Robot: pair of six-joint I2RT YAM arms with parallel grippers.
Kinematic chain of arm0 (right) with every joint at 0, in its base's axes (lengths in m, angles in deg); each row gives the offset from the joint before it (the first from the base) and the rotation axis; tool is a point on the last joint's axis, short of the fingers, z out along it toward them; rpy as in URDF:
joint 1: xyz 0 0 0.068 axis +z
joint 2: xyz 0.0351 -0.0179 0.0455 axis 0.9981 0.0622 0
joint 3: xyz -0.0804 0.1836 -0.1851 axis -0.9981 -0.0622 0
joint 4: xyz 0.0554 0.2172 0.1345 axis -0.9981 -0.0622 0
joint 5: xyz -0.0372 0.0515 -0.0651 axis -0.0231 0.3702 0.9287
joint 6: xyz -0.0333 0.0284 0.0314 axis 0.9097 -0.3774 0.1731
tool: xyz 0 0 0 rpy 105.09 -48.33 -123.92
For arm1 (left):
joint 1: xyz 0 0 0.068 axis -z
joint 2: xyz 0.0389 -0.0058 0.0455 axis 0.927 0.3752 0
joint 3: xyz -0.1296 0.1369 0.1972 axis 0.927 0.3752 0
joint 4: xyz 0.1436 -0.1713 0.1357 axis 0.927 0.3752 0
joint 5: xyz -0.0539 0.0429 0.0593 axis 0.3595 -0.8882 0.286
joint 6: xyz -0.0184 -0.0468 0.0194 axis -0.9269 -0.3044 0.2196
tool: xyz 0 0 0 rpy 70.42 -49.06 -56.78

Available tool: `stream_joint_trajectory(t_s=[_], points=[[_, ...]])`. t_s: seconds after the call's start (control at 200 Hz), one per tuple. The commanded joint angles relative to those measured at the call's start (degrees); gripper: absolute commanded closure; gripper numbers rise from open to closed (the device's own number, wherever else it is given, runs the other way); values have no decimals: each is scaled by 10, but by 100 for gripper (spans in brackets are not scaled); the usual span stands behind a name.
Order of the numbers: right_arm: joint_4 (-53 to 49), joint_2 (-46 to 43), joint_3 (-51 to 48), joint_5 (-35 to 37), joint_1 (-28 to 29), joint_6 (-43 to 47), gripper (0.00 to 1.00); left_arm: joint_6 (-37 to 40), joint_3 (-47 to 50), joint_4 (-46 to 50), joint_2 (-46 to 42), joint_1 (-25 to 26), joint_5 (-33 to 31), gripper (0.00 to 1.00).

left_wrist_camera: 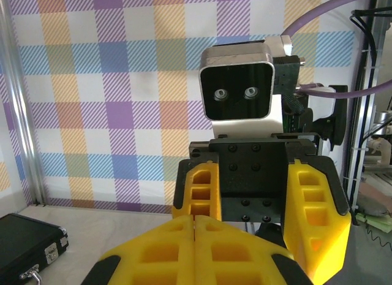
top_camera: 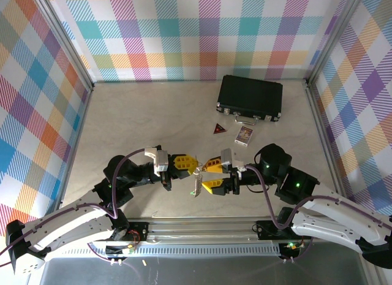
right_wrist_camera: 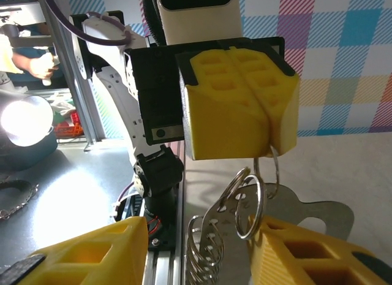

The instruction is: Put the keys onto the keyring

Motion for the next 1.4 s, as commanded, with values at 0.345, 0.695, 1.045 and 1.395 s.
stream_joint_trajectory(t_s=[0.345, 0.695, 1.045, 1.395], points=[[14, -8, 12, -44, 3, 2, 47, 13, 0, -15, -4, 4, -11, 100], [12, -46, 2, 52, 3, -2, 60, 8, -2, -18, -5, 4, 14, 100], [28, -54, 9, 85, -1, -24, 68, -1, -5, -29, -6, 4, 50, 100], [21, -5, 31, 20, -1, -20, 66, -7, -9, -29, -3, 4, 66, 100]])
